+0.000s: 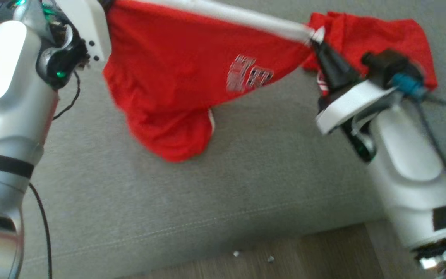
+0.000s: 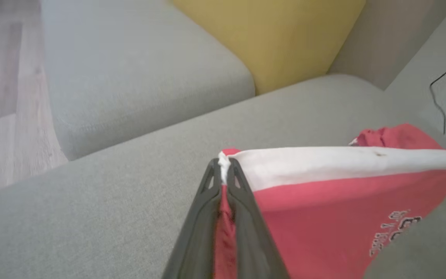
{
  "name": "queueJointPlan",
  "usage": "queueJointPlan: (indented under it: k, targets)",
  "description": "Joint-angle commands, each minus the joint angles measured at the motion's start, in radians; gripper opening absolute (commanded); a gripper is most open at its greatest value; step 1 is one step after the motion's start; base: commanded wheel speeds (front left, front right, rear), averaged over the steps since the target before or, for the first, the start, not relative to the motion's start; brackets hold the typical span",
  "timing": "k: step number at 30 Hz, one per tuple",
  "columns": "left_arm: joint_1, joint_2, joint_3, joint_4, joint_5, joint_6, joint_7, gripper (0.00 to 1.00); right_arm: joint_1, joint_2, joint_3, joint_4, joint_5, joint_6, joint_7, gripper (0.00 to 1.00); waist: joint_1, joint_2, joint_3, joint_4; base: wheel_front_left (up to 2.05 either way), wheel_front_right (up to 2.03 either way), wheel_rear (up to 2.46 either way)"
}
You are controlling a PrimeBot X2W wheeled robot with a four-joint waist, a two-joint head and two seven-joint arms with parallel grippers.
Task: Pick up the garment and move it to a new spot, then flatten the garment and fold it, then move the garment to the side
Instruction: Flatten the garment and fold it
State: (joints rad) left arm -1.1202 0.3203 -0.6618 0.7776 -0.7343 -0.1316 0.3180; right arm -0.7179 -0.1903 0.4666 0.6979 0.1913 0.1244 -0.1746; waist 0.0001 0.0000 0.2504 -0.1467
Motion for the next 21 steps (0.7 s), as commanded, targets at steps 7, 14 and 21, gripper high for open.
queueJointPlan:
  k: [7, 14, 21]
  targets:
    - [0.022, 0.007, 0.1, -0.133, -0.034, 0.037, -0.187, 0.0, -0.133, -0.088, 0.004, -0.093, 0.051, 0.006, 0.062, 0.0, -0.0001, 0.0, -0.15, 0.13, 0.0, 0.0, 0.0]
    - [0.134, -0.005, 0.162, -0.266, -0.072, 0.115, -0.293, 0.0, -0.168, -0.161, 0.032, -0.152, 0.089, 0.006, 0.112, 0.0, -0.0001, 0.0, -0.261, 0.198, 0.0, 0.0, 0.0]
    - [0.292, 0.044, 0.174, -0.507, -0.107, 0.201, -0.228, 0.0, -0.131, -0.222, -0.001, -0.298, 0.109, 0.006, 0.222, 0.0, -0.0001, 0.0, -0.321, 0.234, 0.0, 0.0, 0.0]
